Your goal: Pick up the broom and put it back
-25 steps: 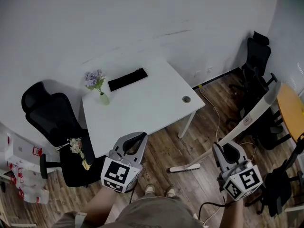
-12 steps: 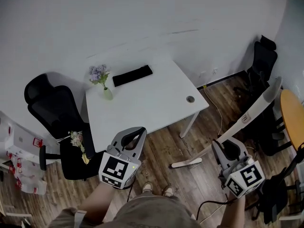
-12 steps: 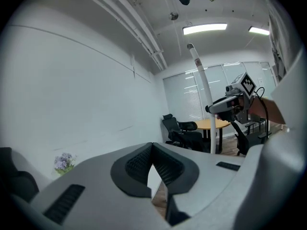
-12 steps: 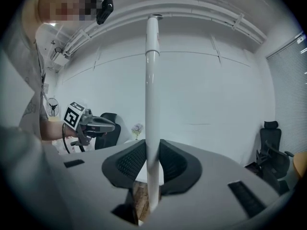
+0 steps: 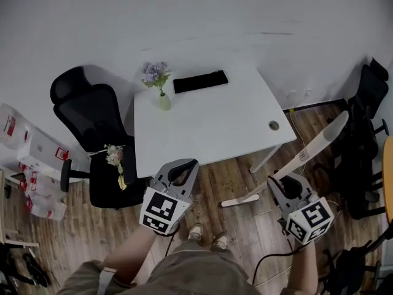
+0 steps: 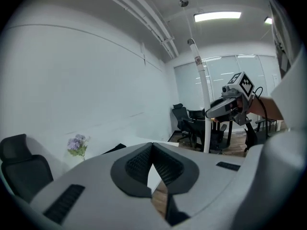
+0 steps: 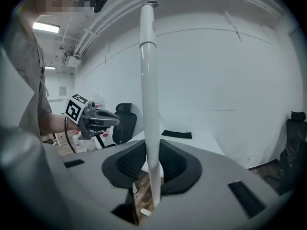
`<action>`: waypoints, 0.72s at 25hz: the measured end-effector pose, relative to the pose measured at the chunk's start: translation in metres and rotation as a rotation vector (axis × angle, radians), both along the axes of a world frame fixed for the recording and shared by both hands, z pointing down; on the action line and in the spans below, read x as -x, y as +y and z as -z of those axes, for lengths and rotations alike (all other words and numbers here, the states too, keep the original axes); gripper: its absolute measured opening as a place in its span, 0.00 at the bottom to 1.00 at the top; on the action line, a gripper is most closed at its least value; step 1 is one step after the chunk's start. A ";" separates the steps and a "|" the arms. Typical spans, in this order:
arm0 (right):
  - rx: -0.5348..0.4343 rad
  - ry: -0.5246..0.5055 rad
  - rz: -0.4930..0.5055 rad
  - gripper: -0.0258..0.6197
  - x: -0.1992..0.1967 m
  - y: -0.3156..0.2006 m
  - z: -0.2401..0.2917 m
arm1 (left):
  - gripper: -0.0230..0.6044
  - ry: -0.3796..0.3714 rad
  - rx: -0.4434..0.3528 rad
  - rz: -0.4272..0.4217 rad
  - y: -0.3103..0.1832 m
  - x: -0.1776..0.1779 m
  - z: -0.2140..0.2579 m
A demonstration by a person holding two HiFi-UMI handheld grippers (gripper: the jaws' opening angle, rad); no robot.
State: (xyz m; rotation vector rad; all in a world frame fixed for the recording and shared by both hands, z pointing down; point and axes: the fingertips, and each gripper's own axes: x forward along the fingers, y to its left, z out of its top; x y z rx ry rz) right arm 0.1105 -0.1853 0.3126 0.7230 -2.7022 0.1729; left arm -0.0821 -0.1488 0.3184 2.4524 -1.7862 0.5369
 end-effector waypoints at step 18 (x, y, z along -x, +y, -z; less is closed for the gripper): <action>0.199 0.174 0.424 0.20 0.130 0.028 -0.256 | 0.06 -0.001 0.286 0.181 0.048 0.061 -0.181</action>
